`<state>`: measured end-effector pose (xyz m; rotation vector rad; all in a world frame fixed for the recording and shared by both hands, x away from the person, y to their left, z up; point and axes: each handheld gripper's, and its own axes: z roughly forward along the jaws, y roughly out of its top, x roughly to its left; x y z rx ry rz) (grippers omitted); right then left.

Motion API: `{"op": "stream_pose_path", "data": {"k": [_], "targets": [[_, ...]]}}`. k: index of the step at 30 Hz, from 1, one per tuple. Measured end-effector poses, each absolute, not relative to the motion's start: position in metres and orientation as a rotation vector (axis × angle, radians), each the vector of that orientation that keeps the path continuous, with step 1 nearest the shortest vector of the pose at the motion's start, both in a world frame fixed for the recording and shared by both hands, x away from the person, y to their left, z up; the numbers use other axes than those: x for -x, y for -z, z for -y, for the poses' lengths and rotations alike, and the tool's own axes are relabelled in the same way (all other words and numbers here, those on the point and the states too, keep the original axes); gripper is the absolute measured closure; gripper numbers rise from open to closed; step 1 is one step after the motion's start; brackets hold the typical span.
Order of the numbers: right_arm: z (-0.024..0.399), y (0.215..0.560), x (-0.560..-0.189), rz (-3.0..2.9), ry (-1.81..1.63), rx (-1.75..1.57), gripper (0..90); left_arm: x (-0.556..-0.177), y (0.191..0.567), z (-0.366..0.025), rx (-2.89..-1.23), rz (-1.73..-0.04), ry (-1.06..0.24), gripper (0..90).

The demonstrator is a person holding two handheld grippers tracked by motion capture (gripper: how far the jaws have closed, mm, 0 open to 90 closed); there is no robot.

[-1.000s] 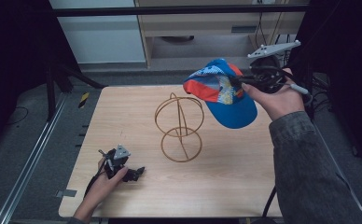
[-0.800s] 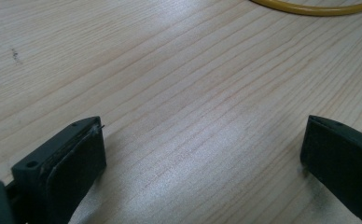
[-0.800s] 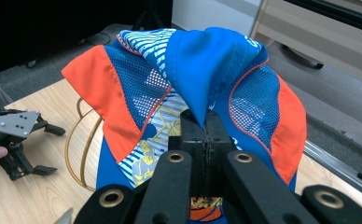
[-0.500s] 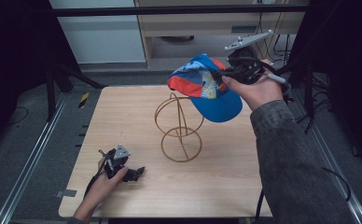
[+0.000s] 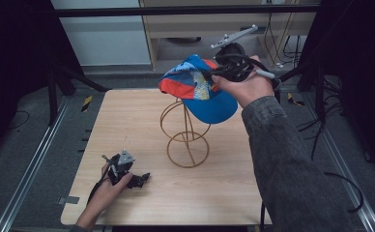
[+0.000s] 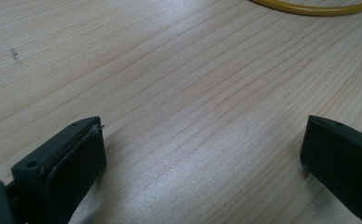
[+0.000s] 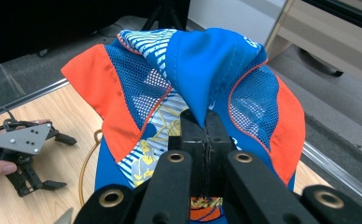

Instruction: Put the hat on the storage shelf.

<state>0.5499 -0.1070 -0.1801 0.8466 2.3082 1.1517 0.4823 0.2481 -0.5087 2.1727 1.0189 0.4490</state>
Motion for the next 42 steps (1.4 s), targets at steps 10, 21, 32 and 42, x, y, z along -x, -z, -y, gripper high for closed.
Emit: {"op": "stream_pose_path", "data": {"k": [10, 21, 32, 42], "targets": [[0.089, 0.186, -0.556, -2.357, -1.102, -0.828, 90.0, -0.482, 0.509, -0.248, -2.173, -1.019, -0.448, 0.0], [0.071, 0.197, -0.56, -2.42, -1.036, -0.799, 90.0, -0.482, 0.509, -0.248, -2.172, -1.019, -0.448, 0.0], [0.054, 0.206, -0.563, -2.482, -0.96, -0.736, 89.8, -0.482, 0.509, -0.248, -2.173, -1.019, -0.448, 0.0], [0.038, 0.213, -0.567, -2.52, -0.883, -0.715, 89.8, -0.482, 0.509, -0.248, -2.173, -1.018, -0.448, 0.0]]}}
